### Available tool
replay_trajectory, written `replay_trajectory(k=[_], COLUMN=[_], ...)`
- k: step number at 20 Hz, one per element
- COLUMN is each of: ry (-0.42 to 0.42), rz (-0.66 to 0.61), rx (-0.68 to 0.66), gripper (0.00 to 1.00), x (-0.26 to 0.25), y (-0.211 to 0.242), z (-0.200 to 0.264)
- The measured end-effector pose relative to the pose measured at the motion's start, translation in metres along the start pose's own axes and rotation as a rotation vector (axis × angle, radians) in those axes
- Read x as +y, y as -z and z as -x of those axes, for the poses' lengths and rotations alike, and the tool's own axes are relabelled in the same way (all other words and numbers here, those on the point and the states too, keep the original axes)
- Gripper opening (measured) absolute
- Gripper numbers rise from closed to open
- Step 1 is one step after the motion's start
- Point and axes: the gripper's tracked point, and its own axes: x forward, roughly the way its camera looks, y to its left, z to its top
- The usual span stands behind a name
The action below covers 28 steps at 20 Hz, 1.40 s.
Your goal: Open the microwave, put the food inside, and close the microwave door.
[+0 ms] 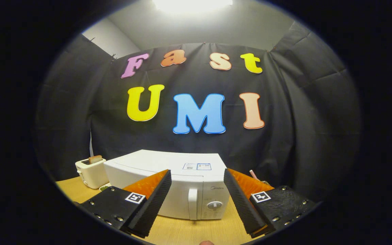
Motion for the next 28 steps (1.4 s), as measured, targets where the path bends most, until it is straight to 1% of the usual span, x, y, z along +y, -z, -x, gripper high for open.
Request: replay_trajectory(k=[4, 8, 15, 22, 24, 25, 26, 27, 28], ry=[-0.010, -0.022, -0.002, 0.008, 0.016, 0.013, 0.018, 0.030, 0.029], rz=[-0.012, 0.010, -0.002, -0.069, -0.083, -0.089, -0.092, -0.092, -0.102], rx=[0.045, 0.092, 0.206, 0.313, 0.339, 0.351, 0.365, 0.376, 0.386], gripper=[0.98, 0.98, 0.98, 0.98, 0.85, 0.75, 0.74, 0.63, 0.56], x=[0.004, 0.008, 0.006, 0.008, 0.009, 0.010, 0.010, 0.007, 0.008], y=[0.026, 0.052, 0.103, 0.140, 0.148, 0.150, 0.155, 0.157, 0.161], z=[-0.019, -0.036, -0.058, -0.070, -0.073, -0.073, -0.074, -0.076, -0.079])
